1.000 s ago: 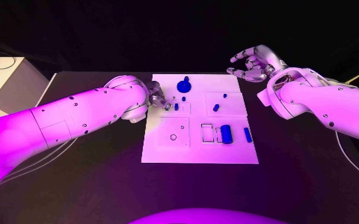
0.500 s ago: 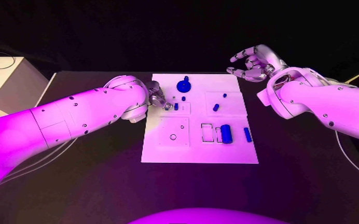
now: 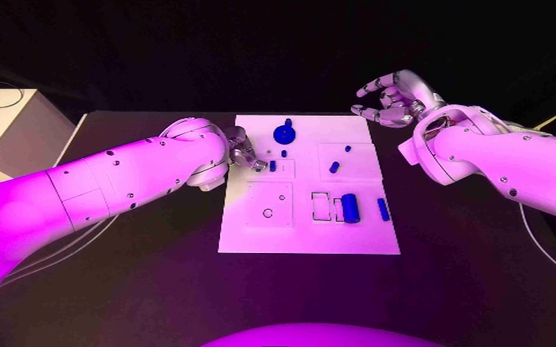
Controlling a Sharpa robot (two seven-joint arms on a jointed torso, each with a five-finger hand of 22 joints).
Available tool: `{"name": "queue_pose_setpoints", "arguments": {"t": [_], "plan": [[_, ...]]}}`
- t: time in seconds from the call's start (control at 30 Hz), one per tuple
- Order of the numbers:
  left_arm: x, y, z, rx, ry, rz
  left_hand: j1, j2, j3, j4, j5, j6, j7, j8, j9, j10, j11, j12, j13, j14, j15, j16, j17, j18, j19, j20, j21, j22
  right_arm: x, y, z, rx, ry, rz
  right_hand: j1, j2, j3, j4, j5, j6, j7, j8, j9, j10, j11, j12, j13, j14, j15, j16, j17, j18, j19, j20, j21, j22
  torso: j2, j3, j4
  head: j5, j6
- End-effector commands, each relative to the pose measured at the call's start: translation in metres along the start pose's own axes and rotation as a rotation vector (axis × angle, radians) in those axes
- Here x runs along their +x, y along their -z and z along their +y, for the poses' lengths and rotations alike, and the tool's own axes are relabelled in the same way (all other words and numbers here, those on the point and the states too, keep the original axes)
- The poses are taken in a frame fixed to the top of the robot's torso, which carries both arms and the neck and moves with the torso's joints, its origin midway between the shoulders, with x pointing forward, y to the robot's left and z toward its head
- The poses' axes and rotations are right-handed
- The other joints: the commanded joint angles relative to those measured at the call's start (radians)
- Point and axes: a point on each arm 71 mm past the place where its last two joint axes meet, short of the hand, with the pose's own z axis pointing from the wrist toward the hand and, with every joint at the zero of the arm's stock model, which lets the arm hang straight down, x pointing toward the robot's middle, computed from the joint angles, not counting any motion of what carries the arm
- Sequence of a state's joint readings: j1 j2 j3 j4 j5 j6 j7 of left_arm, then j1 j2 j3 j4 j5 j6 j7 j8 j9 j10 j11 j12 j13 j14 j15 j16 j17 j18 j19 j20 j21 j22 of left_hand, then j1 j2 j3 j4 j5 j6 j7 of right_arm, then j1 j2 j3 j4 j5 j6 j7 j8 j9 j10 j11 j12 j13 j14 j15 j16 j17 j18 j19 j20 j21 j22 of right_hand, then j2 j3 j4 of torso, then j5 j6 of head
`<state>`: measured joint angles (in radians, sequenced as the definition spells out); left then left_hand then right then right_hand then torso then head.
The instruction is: Assemble the parts on the task board
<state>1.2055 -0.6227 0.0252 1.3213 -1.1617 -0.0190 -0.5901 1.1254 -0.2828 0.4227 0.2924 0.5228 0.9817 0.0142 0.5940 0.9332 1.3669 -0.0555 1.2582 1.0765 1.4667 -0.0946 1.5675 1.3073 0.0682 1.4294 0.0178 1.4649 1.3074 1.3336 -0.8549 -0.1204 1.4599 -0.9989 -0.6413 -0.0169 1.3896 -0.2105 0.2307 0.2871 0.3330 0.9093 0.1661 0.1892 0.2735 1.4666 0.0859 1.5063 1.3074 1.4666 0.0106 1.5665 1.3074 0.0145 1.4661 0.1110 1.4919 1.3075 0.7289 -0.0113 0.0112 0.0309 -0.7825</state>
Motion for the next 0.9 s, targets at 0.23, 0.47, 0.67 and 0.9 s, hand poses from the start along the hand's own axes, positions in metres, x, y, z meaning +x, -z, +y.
{"name": "queue_pose_setpoints", "arguments": {"t": [0.23,0.47,0.67,0.9], "plan": [[0.0037,-0.0001,0.0048,-0.016,-0.013,0.014,-0.011,0.014,-0.037,0.000,-0.007,0.000,0.007,-0.005,-0.001,0.000,0.009,-0.005,-0.001,0.104,-0.004,0.003,0.263,-0.012,0.001,-0.004,-0.005,0.024,0.0005,0.0002,0.0009,-0.014,0.008,0.009,-0.011,-0.005,0.005,-0.001,0.007,-0.010,0.000,0.007,0.001,0.035,-0.004,-0.004,0.203,0.098,-0.006,-0.006,0.240,0.009,0.067,-0.006,-0.005,0.191,0.000,-0.0011,0.0006,-0.003,0.001],[0.0032,0.0013,0.0054,-0.013,-0.006,0.007,-0.019,0.024,-0.094,0.001,-0.017,-0.003,0.008,-0.009,-0.003,-0.004,0.010,-0.009,-0.007,0.104,-0.003,0.003,0.263,-0.012,-0.001,-0.003,-0.008,0.021,0.0004,0.0002,0.0006,-0.014,0.009,0.009,-0.011,-0.005,0.005,-0.001,0.007,-0.010,0.000,0.007,0.001,0.035,-0.004,-0.004,0.203,0.098,-0.006,-0.006,0.240,0.009,0.067,-0.006,-0.005,0.191,0.000,-0.0008,0.0003,-0.004,0.001],[0.0026,0.0029,0.0079,-0.014,0.004,0.006,-0.009,0.035,-0.144,0.001,-0.025,-0.012,0.011,-0.014,-0.005,-0.019,0.012,-0.029,-0.035,0.104,-0.001,0.003,0.263,-0.009,-0.008,-0.002,-0.014,0.011,0.0004,0.0002,0.0003,-0.013,0.009,0.010,-0.011,-0.005,0.005,-0.001,0.007,-0.010,0.000,0.007,0.001,0.035,-0.004,-0.004,0.203,0.098,-0.006,-0.006,0.240,0.009,0.067,-0.006,-0.005,0.191,0.000,-0.0003,0.0011,-0.004,0.002],[0.0007,0.0052,0.0121,-0.021,0.010,-0.003,0.000,0.056,-0.223,0.003,-0.049,-0.029,0.017,-0.012,-0.001,-0.033,0.018,-0.041,-0.057,0.104,0.004,0.003,0.263,-0.008,-0.011,0.001,-0.017,0.006,0.0004,0.0004,-0.0002,-0.012,0.009,0.009,-0.011,-0.005,0.005,-0.001,0.007,-0.010,0.000,0.007,0.001,0.035,-0.004,-0.004,0.203,0.098,-0.006,-0.006,0.240,0.009,0.067,-0.006,-0.005,0.191,0.000,-0.0004,0.0011,-0.004,0.005]]}}
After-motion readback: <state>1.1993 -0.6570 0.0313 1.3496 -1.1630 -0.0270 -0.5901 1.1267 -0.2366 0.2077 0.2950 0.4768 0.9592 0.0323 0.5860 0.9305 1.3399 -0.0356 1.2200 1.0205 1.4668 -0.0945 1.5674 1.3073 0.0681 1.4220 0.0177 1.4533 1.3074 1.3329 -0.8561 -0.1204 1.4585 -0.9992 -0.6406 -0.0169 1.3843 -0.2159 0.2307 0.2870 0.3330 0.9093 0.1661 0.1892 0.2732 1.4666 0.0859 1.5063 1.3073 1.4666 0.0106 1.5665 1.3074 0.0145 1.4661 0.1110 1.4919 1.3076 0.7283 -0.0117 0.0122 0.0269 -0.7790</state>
